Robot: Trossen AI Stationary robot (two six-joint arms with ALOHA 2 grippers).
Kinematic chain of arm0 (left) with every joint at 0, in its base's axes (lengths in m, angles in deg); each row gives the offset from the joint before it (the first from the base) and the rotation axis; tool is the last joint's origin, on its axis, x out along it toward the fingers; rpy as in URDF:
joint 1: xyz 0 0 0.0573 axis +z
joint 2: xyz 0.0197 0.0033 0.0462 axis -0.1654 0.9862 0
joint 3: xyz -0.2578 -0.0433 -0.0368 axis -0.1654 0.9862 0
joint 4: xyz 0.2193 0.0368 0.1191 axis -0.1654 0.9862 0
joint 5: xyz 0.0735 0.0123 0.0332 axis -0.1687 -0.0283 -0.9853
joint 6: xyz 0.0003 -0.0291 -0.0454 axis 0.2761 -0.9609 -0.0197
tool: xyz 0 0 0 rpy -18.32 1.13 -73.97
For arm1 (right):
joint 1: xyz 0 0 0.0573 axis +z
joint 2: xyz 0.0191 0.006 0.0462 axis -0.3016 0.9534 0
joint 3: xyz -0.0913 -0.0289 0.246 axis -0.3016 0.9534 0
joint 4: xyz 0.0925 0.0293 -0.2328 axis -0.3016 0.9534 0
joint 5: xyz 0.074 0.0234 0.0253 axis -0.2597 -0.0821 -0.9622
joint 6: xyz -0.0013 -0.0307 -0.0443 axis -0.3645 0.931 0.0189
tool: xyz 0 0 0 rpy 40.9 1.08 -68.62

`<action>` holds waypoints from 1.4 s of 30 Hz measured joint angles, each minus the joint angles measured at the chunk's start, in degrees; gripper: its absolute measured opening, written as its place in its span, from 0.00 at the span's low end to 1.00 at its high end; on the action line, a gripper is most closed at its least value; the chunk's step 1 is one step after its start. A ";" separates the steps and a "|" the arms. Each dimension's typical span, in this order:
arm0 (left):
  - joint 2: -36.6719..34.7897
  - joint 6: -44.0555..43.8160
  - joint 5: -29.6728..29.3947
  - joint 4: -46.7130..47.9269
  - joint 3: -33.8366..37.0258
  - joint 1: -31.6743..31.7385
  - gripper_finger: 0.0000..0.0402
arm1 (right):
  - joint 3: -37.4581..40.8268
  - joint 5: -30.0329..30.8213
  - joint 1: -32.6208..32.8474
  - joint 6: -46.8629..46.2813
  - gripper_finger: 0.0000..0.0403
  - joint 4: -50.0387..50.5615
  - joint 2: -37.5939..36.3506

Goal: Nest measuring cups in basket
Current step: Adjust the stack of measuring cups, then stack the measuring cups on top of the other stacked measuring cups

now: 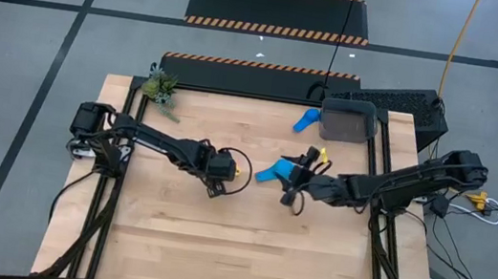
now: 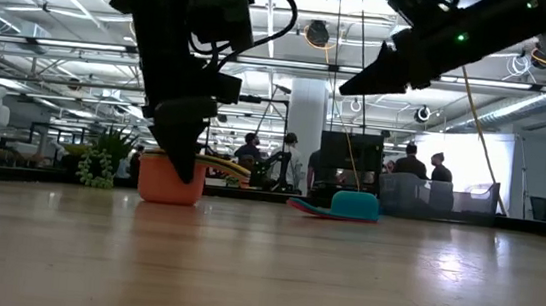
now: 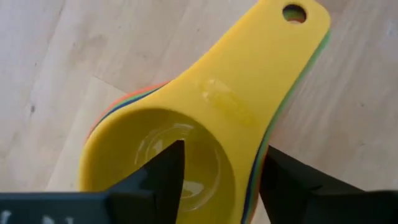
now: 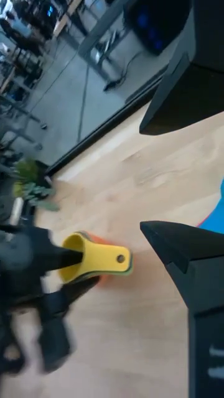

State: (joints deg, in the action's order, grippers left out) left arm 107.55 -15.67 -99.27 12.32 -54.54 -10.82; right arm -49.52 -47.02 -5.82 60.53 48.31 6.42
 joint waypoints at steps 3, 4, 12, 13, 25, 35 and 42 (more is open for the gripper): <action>-1.94 0.25 0.84 0.02 -0.02 -0.03 0.48 | -5.71 1.70 0.80 0.05 0.59 5.60 5.21; -2.79 0.29 0.85 0.20 -0.02 -0.14 0.49 | -7.53 1.67 0.83 0.03 0.60 7.49 7.16; -10.13 2.69 -1.42 1.14 -0.05 -1.20 0.49 | -18.44 1.37 0.70 0.08 0.66 16.25 22.18; -11.04 2.94 -1.99 0.76 -0.11 -1.41 0.49 | -18.80 1.36 0.64 0.10 0.66 16.00 23.28; -18.66 8.98 -7.20 -7.08 5.35 -5.32 0.49 | -19.84 1.40 -0.90 -6.05 0.69 15.52 29.09; -22.05 10.64 -8.61 -12.13 9.16 -4.61 0.49 | -18.24 -3.29 -1.45 -3.78 0.71 14.84 29.04; -22.96 11.38 -9.40 -11.05 10.56 -4.39 0.49 | -17.24 -10.89 -2.69 -2.73 0.71 12.65 30.28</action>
State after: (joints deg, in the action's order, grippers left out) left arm 84.59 -4.29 -108.67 1.27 -43.99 -15.22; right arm -66.76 -57.92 -8.51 57.80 60.96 36.70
